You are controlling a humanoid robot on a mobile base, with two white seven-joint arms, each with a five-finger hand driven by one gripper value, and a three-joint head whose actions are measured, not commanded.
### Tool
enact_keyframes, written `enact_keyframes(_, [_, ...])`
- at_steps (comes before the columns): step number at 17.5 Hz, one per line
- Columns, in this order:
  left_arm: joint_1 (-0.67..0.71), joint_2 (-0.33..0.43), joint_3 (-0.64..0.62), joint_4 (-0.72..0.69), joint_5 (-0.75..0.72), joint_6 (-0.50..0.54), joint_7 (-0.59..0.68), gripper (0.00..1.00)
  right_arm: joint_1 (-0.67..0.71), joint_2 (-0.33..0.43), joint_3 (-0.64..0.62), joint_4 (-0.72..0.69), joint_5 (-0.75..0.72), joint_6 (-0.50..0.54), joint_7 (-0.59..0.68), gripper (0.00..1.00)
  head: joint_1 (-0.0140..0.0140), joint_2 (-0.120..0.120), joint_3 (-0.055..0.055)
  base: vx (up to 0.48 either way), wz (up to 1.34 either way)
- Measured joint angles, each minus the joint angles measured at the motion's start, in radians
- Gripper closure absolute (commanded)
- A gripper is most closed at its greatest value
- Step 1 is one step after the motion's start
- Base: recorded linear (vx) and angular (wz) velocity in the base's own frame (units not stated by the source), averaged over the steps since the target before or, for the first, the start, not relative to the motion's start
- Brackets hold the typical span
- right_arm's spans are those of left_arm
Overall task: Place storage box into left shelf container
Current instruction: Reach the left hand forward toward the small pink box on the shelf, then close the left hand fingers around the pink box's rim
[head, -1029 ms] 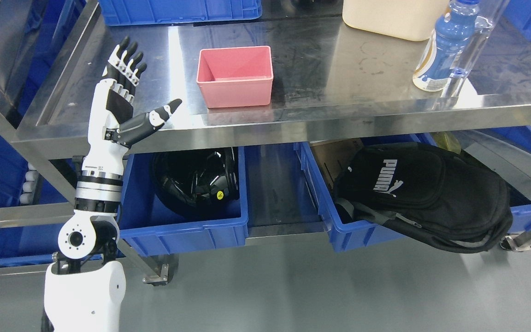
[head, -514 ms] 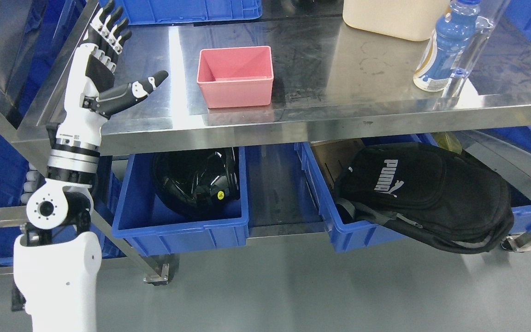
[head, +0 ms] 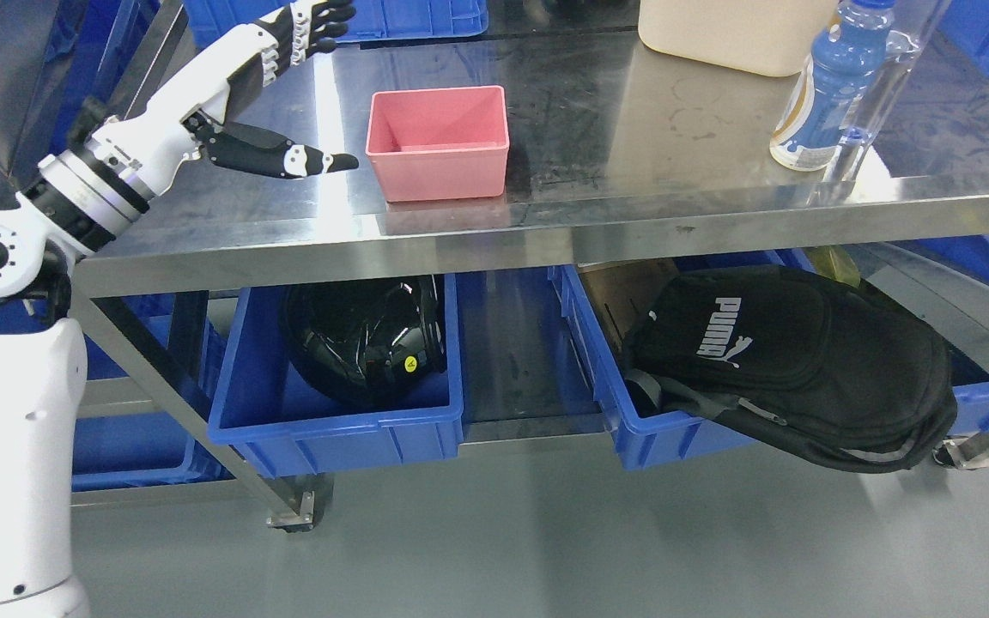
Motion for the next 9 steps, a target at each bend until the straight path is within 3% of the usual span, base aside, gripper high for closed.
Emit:
enact_keyframes(4, [-0.067, -0.025, -0.073, 0.103, -0.134, -0.007, -0.037, 0.01, 0.000, 0.000, 0.000, 0.000, 0.000, 0.001, 0.000, 0.00, 0.0000, 0.000, 0.000, 0.001, 0.04])
enact_keyframes(9, [-0.160, -0.108, -0.136, 0.255, -0.249, -0.019, -0.046, 0.02, 0.000, 0.000, 0.000, 0.000, 0.000, -0.003, 0.000, 0.00, 0.0000, 0.000, 0.000, 0.001, -0.01])
